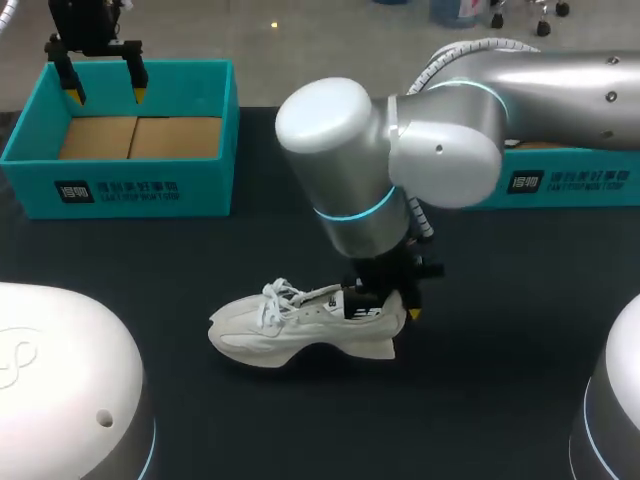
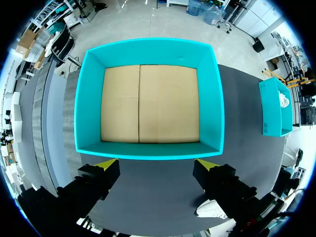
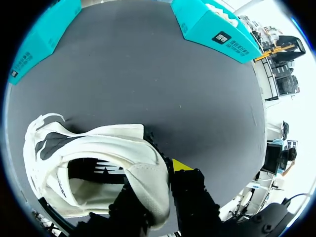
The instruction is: Take the shoe out of the shoebox, open the shoe tongue, remove and reinsert the insole, then place the shoe into the shoebox
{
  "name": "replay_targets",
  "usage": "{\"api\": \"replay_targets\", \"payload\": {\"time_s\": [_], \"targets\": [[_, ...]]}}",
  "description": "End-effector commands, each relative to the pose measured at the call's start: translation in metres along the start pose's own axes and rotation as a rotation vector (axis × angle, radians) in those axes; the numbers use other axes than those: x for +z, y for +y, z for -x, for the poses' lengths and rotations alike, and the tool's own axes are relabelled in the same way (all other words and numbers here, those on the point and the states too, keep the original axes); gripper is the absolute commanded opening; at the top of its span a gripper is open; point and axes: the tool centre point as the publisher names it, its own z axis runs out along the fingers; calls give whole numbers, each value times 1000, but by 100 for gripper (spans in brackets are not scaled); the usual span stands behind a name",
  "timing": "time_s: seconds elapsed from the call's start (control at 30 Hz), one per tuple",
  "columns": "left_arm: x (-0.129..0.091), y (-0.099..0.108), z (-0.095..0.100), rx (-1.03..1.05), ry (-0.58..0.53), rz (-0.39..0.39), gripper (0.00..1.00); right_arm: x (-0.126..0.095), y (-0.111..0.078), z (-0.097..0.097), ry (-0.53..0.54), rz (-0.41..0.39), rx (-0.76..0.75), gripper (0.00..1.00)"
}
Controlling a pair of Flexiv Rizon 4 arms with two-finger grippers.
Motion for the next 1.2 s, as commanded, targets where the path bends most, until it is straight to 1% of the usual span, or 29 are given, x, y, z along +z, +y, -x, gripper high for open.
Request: {"api": "replay_targets", "payload": {"time_s": [0.03,0.23,0.53,0.57,0.6,0.63,0.67,0.7,0.77,0.9,1.0,1.2], "targets": [[0,0,0,0,0,0,100,18,2,-15,-22,-8,9,0],[0,0,0,0,0,0,100,36,8,-16,-20,-23,19,0],[0,0,0,0,0,0,100,47,7,-20,-17,-41,11,0],[0,0,0,0,0,0,100,47,7,-20,-14,-43,12,25],[0,0,0,0,0,0,100,47,7,-20,-14,-43,12,64],[0,0,0,0,0,0,100,47,7,-20,-14,-43,11,67],[0,0,0,0,0,0,100,46,7,-20,-12,-41,11,67],[0,0,0,0,0,0,100,43,7,-19,-11,-39,11,73],[0,0,0,0,0,0,100,38,7,-16,-6,-29,12,100],[0,0,0,0,0,0,100,19,5,-8,23,-2,16,100],[0,0,0,0,0,0,100,1,3,-4,66,16,-5,100],[0,0,0,0,0,0,100,-37,7,-2,122,99,-140,100]]}}
